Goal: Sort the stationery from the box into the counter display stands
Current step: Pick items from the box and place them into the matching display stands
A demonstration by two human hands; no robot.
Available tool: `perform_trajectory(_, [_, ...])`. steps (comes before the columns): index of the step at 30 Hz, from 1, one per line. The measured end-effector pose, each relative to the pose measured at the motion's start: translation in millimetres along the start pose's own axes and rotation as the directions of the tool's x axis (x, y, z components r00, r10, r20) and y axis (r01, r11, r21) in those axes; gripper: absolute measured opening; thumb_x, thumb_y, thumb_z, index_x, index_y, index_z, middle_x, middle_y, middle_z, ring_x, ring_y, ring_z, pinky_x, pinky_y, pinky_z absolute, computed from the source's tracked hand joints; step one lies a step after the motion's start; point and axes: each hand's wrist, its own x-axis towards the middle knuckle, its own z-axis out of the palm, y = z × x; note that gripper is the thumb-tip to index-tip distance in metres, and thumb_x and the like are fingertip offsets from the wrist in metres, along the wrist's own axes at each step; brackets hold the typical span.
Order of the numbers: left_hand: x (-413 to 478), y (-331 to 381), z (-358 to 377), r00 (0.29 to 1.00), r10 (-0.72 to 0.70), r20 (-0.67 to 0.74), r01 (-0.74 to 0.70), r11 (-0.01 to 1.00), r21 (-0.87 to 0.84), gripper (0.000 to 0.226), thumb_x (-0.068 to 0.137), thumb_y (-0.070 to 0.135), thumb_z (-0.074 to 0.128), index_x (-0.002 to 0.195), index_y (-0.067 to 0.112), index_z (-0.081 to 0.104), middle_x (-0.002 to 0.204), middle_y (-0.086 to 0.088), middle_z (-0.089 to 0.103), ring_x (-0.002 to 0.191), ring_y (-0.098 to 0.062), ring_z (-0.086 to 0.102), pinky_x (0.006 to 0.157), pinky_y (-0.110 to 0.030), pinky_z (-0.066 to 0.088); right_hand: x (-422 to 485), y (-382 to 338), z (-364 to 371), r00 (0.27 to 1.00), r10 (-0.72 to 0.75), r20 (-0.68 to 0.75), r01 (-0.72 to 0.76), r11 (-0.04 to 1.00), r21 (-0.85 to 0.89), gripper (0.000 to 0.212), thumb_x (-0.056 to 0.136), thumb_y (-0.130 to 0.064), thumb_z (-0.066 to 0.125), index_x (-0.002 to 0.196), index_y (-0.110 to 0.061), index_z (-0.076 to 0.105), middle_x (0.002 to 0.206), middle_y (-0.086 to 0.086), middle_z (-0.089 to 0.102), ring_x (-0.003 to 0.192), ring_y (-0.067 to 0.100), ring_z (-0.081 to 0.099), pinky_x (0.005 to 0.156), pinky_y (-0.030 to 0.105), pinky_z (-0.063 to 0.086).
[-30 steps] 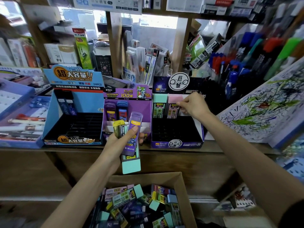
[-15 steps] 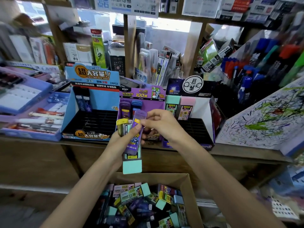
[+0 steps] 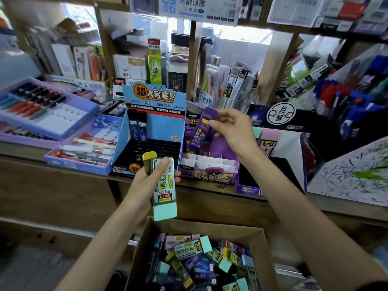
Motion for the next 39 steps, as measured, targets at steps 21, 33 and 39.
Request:
perform_trajectory(21, [0.4, -7.5, -11.7, 1.000, 0.007, -0.011, -0.008, 1.000, -0.027, 0.043, 0.076, 0.049, 0.060, 0.102, 0.015, 0.064, 0.091, -0.006, 0.075, 0.085, -0.018, 0.072, 0.060, -0.021, 0.055, -0.8, 33.4, 34.8, 0.951, -0.274, 0.143, 0.308, 0.794, -0.524, 0.035, 0.086, -0.016, 0.066, 0.118, -0.015, 0.051, 0.080, -0.006, 0.050, 0.074, 0.015, 0.048, 0.067, 0.031, 0.045])
perform_trajectory(33, [-3.4, 0.2, -3.3, 0.999, 0.035, -0.007, -0.036, 0.995, -0.093, 0.041, 0.077, 0.046, 0.058, 0.104, 0.016, 0.063, 0.092, -0.006, 0.075, 0.085, -0.017, 0.072, 0.061, -0.021, 0.055, -34.2, 33.5, 35.7, 0.884, -0.424, 0.200, 0.445, 0.628, -0.638, 0.024, 0.093, -0.021, 0.056, 0.112, -0.008, 0.061, 0.103, 0.005, 0.051, 0.099, 0.017, 0.047, 0.075, 0.026, 0.041])
perform_trajectory(39, [-1.1, 10.2, 9.5, 0.996, 0.072, -0.056, -0.083, 0.969, -0.234, 0.030, 0.084, 0.039, 0.054, 0.100, 0.015, 0.062, 0.085, -0.002, 0.075, 0.082, -0.013, 0.071, 0.064, -0.026, 0.058, -105.7, 46.3, 45.9, 0.874, 0.200, 0.442, -0.097, 0.965, -0.246, 0.026, 0.088, -0.052, 0.054, 0.082, -0.028, 0.063, 0.083, -0.013, 0.066, 0.081, 0.000, 0.060, 0.072, 0.025, 0.044])
